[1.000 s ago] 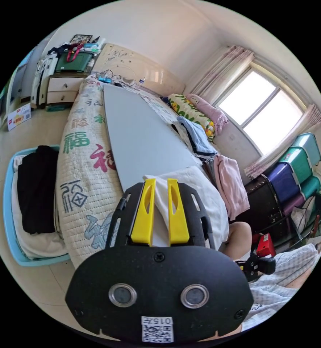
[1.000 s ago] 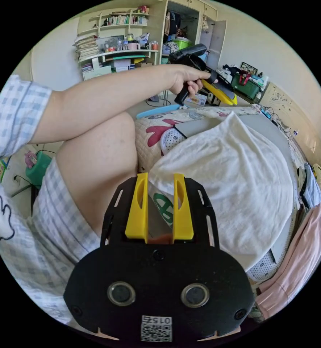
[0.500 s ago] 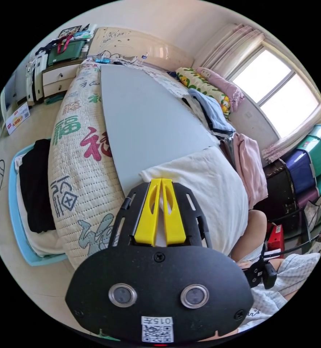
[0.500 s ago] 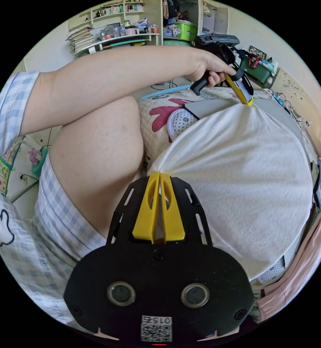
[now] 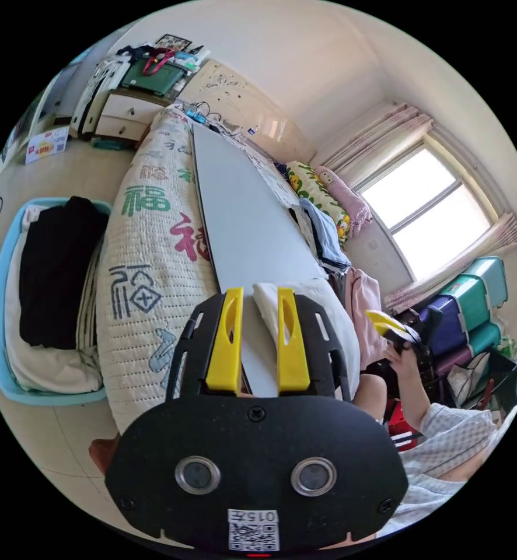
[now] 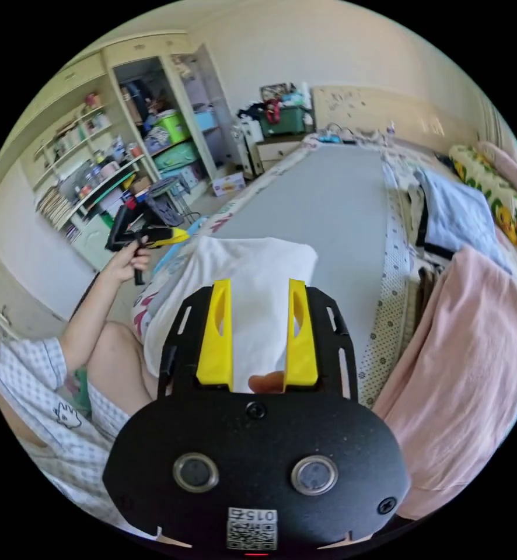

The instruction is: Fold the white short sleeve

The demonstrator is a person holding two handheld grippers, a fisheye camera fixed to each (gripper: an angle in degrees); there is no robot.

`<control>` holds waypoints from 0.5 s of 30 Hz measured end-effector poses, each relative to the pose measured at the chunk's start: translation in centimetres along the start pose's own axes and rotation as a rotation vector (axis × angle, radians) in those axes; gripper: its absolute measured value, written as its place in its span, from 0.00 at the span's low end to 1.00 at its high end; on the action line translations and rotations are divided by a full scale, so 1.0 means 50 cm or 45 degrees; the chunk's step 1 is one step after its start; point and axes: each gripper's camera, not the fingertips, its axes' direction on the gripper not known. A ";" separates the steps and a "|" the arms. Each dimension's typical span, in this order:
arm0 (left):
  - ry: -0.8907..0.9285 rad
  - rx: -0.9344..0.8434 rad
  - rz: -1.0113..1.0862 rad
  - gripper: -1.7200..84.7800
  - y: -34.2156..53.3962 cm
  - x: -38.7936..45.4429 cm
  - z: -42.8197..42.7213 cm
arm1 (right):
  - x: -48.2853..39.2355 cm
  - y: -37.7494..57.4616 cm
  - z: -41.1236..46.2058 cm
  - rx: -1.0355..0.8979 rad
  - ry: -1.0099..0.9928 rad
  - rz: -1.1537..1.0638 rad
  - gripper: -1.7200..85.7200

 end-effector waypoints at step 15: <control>0.326 -0.048 -0.168 0.22 0.024 -0.113 0.036 | 0.282 -0.194 0.437 -0.316 -0.463 0.105 0.20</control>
